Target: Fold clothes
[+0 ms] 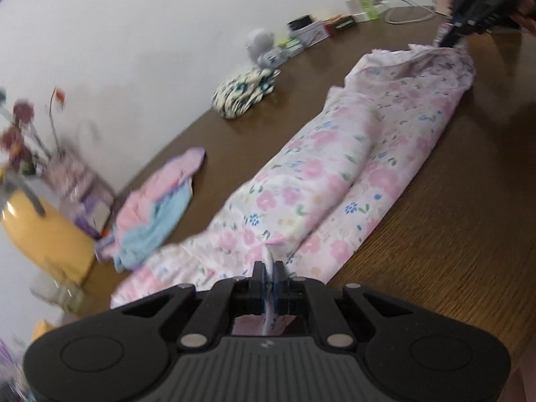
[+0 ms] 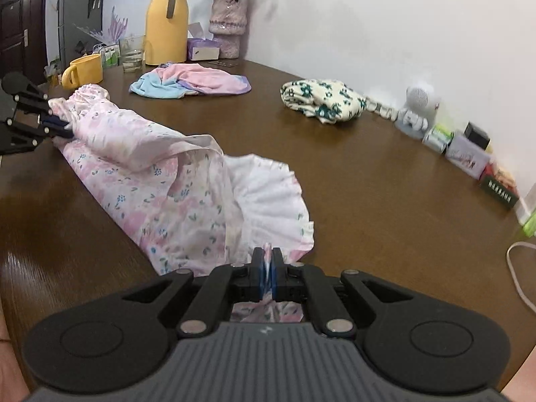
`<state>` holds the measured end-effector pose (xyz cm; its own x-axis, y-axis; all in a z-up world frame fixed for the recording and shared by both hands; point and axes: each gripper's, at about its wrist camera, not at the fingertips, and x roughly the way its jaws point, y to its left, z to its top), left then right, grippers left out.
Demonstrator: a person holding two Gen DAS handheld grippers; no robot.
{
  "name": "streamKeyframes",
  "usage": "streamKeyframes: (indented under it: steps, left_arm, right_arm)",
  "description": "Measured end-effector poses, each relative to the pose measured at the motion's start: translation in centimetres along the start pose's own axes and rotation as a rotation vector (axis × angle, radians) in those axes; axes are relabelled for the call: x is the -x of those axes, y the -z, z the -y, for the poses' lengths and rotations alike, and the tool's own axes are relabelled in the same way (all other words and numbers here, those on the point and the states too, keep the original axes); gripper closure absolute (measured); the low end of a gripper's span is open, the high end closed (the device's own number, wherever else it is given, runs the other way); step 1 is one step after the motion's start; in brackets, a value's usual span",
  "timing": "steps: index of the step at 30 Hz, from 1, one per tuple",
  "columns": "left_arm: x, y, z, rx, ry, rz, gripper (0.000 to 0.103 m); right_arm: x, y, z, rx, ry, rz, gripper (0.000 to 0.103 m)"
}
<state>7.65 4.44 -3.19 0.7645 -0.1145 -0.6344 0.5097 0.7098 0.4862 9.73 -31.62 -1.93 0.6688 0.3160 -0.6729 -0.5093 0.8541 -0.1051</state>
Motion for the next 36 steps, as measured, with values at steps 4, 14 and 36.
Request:
streamKeyframes:
  steps: [4, 14, 36]
  left_arm:
    - [-0.5, 0.8, -0.5, 0.071, 0.007, -0.014, 0.099]
    - [1.5, 1.0, -0.4, 0.086, -0.094, 0.030, 0.100]
    - [2.5, 5.2, -0.7, 0.065, -0.192, -0.018, 0.077]
  right_arm:
    - [0.7, 0.2, 1.0, -0.087, 0.016, 0.017, 0.076]
    - [3.1, -5.2, -3.3, -0.035, -0.020, 0.175, 0.065]
    - [-11.0, -8.4, -17.2, 0.110, -0.316, -0.010, 0.065]
